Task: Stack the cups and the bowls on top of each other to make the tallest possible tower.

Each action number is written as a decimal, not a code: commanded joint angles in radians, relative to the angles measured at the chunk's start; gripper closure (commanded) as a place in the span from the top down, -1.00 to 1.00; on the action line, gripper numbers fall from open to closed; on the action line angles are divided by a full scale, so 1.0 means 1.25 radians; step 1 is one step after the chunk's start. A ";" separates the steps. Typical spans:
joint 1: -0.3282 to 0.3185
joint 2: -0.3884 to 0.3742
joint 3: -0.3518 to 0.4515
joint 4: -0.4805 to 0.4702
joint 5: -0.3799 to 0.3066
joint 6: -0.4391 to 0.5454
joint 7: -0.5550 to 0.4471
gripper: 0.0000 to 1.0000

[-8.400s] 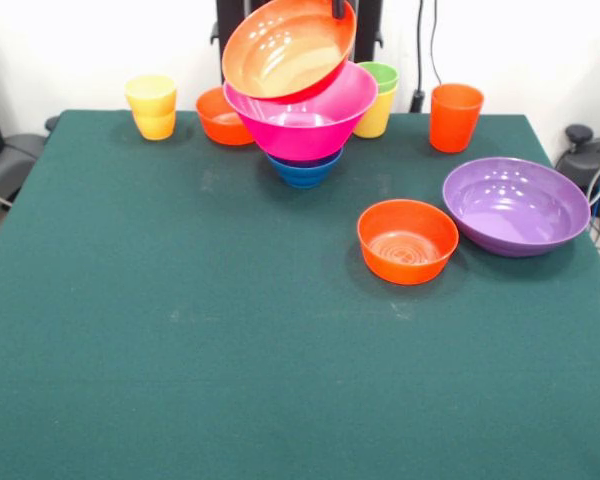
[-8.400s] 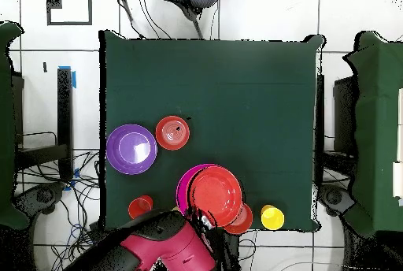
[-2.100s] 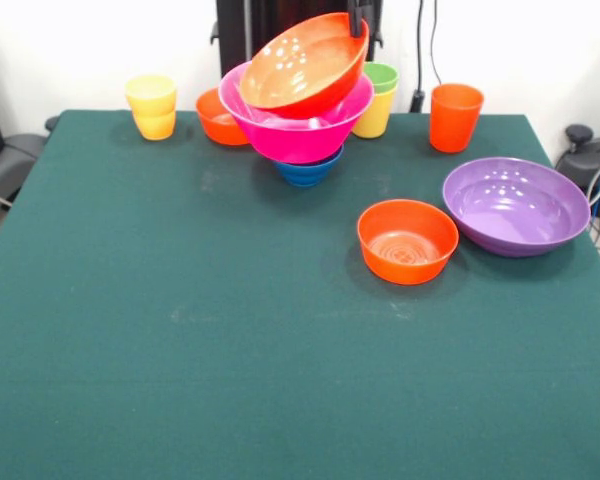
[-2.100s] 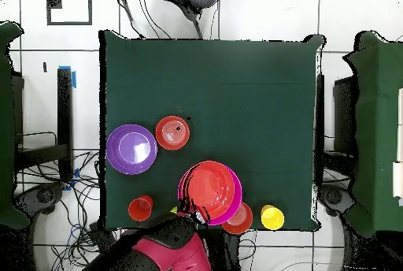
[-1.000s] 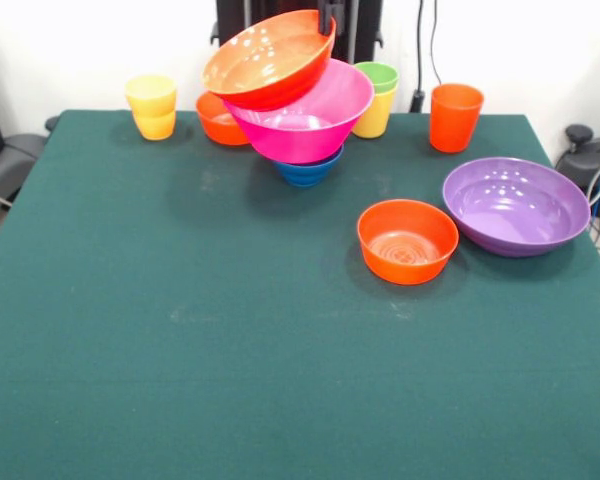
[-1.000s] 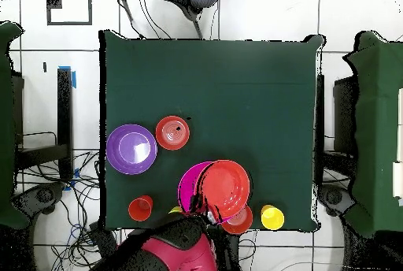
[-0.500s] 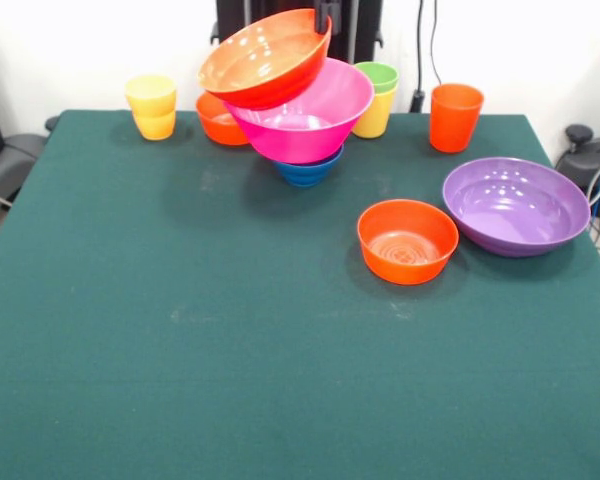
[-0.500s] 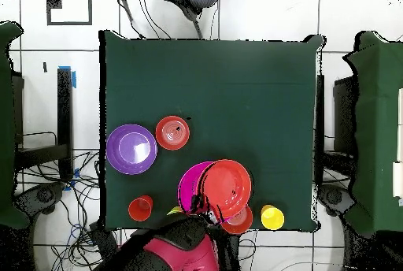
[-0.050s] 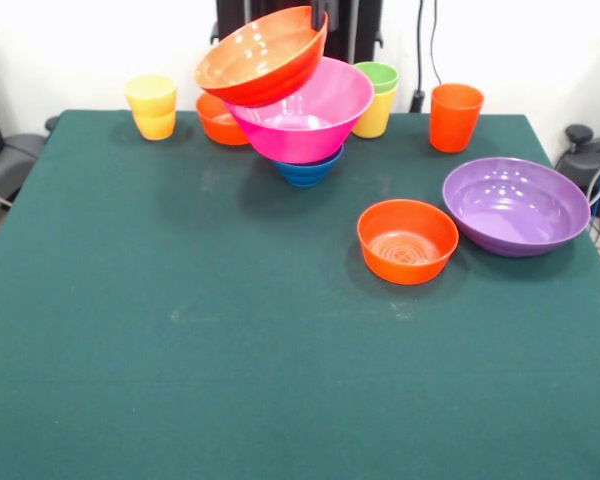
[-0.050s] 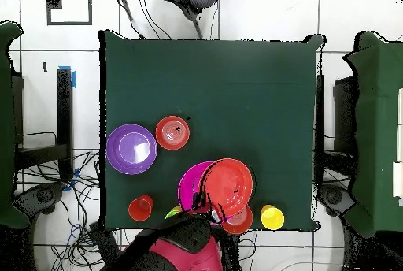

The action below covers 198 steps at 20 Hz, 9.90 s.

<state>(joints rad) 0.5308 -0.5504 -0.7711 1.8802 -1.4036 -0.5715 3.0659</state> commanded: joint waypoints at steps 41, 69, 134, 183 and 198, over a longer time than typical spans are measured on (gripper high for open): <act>-0.037 -0.029 0.144 -0.003 0.056 0.067 -0.282 1.00; -0.059 -0.015 0.158 -0.008 0.012 0.065 -0.280 1.00; -0.180 0.080 0.251 -0.017 -0.020 0.156 -0.403 1.00; -0.154 0.059 0.281 0.004 -0.034 0.139 -0.349 -1.00; 0.024 -0.003 0.150 0.010 -0.184 0.077 -0.096 -1.00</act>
<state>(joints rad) 0.4748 -0.5234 -0.5756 1.8854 -1.5379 -0.4600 2.8182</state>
